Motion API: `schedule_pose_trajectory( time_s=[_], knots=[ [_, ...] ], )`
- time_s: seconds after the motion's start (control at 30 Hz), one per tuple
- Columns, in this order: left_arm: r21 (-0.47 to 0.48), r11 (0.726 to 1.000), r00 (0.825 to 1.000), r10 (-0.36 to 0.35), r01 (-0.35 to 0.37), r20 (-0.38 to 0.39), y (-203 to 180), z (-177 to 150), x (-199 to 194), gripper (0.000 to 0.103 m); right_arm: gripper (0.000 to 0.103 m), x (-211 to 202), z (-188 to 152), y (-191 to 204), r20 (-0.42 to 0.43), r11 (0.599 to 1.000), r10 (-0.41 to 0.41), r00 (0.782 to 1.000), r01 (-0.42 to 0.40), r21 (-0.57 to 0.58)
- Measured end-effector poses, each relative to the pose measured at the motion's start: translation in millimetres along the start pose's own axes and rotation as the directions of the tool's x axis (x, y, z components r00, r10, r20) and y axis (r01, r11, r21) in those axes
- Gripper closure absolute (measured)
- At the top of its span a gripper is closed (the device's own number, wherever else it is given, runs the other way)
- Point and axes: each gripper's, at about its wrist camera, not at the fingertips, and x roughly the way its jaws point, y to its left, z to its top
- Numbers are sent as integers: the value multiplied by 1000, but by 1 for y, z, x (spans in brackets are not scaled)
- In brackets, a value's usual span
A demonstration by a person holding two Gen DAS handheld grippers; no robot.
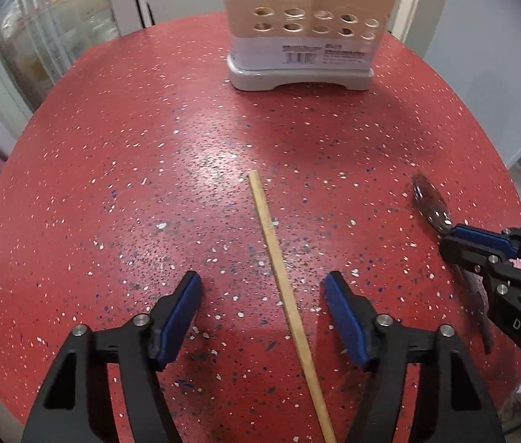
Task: Organize utensils
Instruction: 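Grasp the dark-handled spoon with the right tool while the left tool grasps the wooden chopstick, then carry the spoon and chopstick up over the beige caddy with both tools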
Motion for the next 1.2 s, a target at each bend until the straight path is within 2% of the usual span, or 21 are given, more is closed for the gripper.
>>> schedule_pose_trajectory(
  time_s=[0.1,0.13,0.17,0.2,0.4,0.57,0.9,1.2],
  knots=[
    [32,999,1000,-21,21,-19,-7,2,-3,28,91,-1,-1,-4,5,1000,29,1000,-29,7],
    [42,999,999,-28,29,-20,-9,2,-4,38,91,-1,-2,-7,6,999,49,999,-49,17],
    [55,998,999,-33,34,-17,-12,2,-6,56,91,-2,-3,-10,7,997,67,998,-67,29],
    [66,997,999,-33,34,-17,-15,3,-7,68,91,-3,-4,-13,8,996,81,997,-81,39],
    [-5,993,992,-121,121,36,-7,-6,-14,71,91,-12,-8,-25,52,984,155,987,-159,81],
    [-59,983,976,-166,176,144,8,-14,-39,71,91,-24,-7,-35,104,967,223,969,-233,102],
    [-116,975,961,-161,191,227,25,-7,-61,71,91,-47,-2,-42,183,956,252,950,-274,102],
    [-149,962,917,-161,228,366,38,21,-104,71,91,-73,25,-51,267,951,258,929,-293,101]
  ],
)
